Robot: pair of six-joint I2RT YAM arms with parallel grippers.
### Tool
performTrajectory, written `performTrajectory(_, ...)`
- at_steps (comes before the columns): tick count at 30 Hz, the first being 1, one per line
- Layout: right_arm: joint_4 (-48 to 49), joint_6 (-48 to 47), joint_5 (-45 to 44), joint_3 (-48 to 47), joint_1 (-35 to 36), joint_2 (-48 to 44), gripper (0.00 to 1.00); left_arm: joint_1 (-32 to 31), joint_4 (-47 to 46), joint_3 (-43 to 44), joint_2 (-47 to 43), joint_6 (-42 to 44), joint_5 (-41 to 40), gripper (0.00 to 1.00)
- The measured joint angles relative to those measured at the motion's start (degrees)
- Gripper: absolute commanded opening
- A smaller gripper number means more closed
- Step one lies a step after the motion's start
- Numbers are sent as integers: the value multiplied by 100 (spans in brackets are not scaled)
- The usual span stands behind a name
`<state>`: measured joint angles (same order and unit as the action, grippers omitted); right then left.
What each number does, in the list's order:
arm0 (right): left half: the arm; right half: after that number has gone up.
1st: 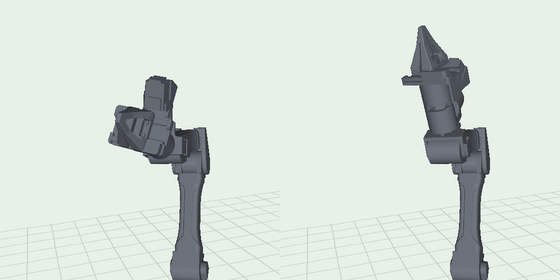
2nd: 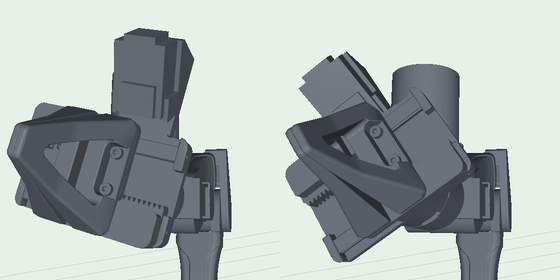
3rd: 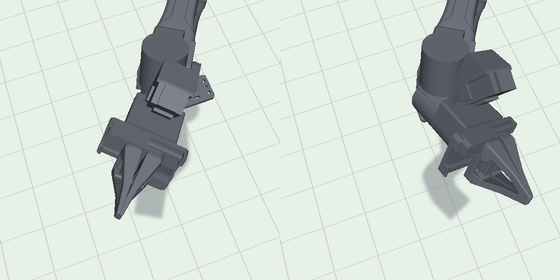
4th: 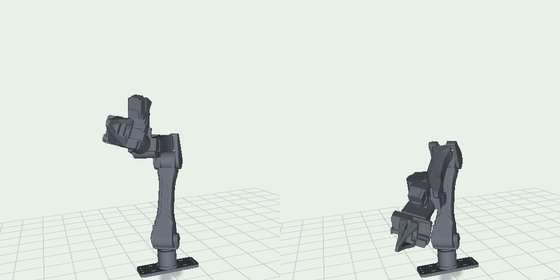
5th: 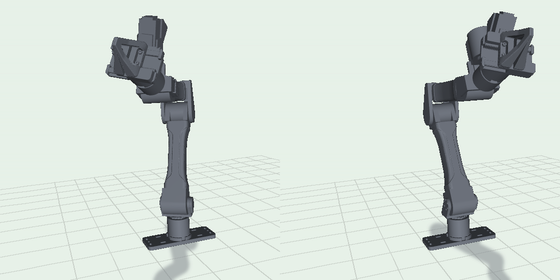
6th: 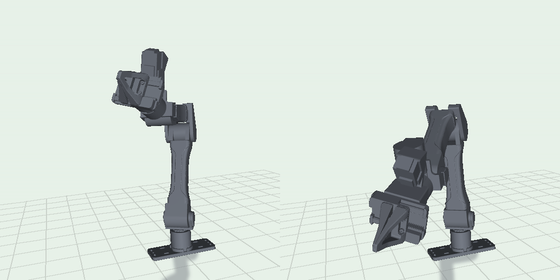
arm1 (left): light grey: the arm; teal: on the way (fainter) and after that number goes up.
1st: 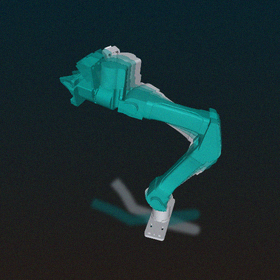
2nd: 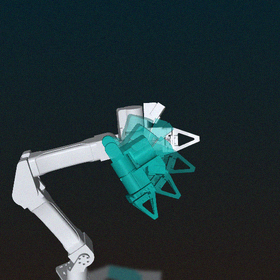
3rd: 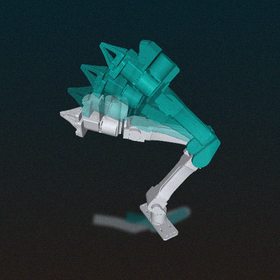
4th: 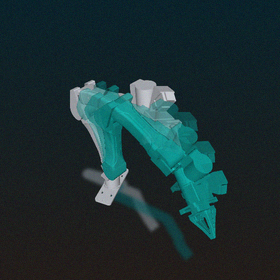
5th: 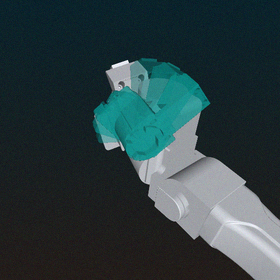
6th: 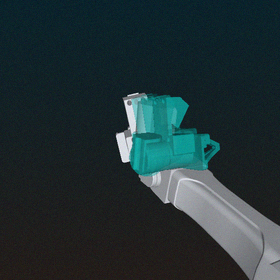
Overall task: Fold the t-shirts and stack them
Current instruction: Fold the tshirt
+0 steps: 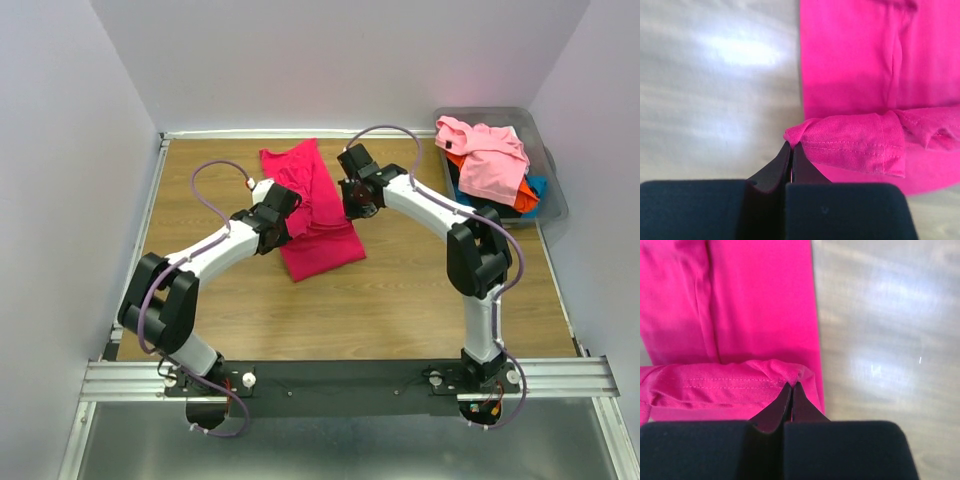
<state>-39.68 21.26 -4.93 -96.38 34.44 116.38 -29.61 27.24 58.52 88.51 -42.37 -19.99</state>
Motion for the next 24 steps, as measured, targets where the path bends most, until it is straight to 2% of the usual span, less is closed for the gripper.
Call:
performTrajectory(11, 428, -186, -507, -286, -4, 365, 1, 199, -944, 525, 767, 826, -387, 0)
performTrajectory(24, 774, -188, -654, -345, -48, 785, 1, 356, -1215, 728, 1482, 837, -398, 0)
